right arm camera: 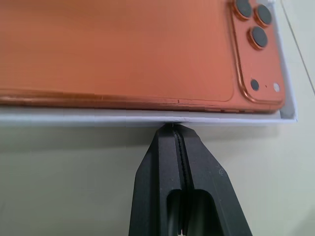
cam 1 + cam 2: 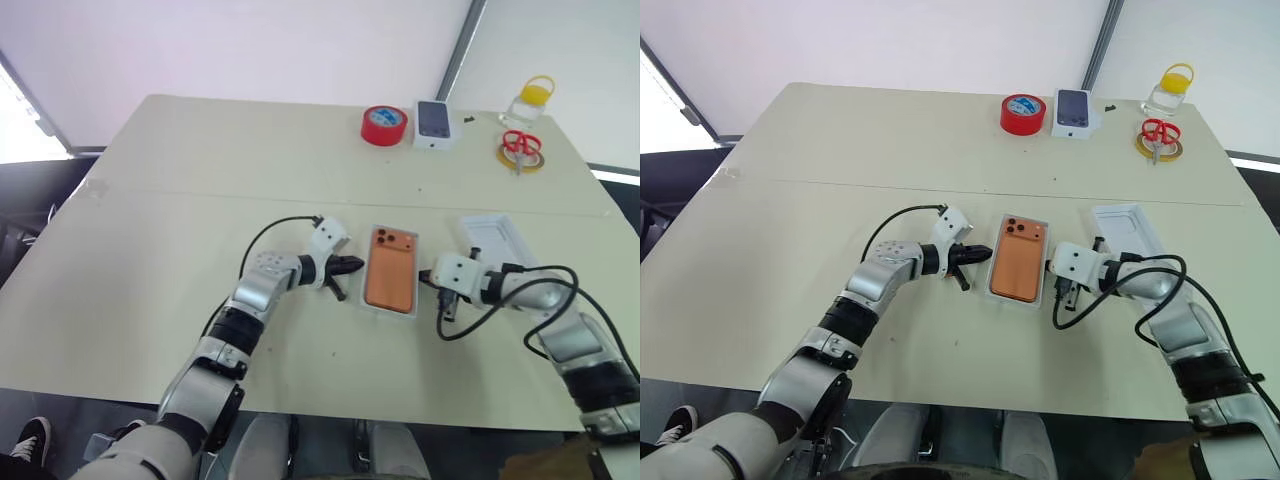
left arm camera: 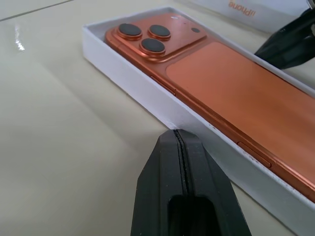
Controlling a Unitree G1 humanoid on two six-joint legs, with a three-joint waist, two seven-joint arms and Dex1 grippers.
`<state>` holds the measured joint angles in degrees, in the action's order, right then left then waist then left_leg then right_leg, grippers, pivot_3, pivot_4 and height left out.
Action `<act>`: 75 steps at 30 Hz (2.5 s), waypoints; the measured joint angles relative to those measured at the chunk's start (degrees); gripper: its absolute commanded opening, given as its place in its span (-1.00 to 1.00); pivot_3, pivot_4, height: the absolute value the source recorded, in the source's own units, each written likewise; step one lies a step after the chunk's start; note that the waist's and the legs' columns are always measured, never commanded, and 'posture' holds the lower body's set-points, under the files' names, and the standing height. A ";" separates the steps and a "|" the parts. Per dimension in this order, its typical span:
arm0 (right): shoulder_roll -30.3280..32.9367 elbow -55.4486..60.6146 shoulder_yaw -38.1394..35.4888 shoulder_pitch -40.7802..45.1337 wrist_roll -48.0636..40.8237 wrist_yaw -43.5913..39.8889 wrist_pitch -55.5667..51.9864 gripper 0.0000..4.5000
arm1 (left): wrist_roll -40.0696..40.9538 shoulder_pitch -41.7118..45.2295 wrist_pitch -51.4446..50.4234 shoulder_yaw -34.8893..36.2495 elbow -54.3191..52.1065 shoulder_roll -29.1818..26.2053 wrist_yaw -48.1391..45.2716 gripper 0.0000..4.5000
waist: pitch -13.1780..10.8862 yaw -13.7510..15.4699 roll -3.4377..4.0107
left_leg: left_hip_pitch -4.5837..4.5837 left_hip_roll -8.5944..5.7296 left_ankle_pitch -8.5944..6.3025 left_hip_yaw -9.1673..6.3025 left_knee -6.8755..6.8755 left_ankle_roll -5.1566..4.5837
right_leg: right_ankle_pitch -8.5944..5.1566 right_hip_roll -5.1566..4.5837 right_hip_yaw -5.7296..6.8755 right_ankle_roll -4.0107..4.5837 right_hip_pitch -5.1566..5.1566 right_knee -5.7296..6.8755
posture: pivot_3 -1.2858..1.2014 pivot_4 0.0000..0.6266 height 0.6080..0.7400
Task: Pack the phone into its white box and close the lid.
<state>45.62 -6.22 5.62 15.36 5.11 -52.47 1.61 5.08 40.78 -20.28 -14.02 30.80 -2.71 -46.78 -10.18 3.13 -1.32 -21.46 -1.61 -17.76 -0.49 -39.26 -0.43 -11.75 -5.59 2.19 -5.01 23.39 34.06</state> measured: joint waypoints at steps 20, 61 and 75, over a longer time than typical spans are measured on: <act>2.43 1.42 -3.94 -4.60 -1.55 0.26 -0.66 -1.00 | -1.84 -0.80 2.14 -0.79 0.55 2.22 -3.57 -0.99 | 0.01 0.00 0.02 | -0.01 0.06 -0.02 0.00 0.04 -0.03 | -0.10 0.02 0.02 0.16 0.05 -0.02 | 0.03 -0.52 1.00; 10.03 13.80 -1.74 15.81 -18.99 6.94 -78.42 0.54 | 13.83 -22.64 26.26 9.36 -28.88 -28.19 -24.01 0.94 | -0.11 -1.11 0.70 | -0.90 0.23 0.02 0.22 0.01 0.02 | 0.03 0.09 -0.14 0.37 1.16 0.11 | 0.03 -0.52 1.00; 9.28 6.77 7.75 25.09 -22.28 9.41 -89.87 0.54 | 14.42 -30.41 21.70 9.39 -37.58 -26.88 -15.82 0.94 | -0.10 -1.19 0.70 | -0.91 0.22 0.01 0.26 0.02 0.02 | 0.13 0.11 -0.14 0.20 1.16 0.10 | 0.03 -0.52 1.00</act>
<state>54.90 0.55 13.37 40.45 -17.17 -43.06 -88.27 19.50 10.38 1.43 -4.63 -6.78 -29.59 -62.61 -10.28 1.94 -0.62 -22.37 -1.39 -17.74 -0.23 -39.24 -0.40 -11.62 -5.48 2.05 -4.81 24.56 34.16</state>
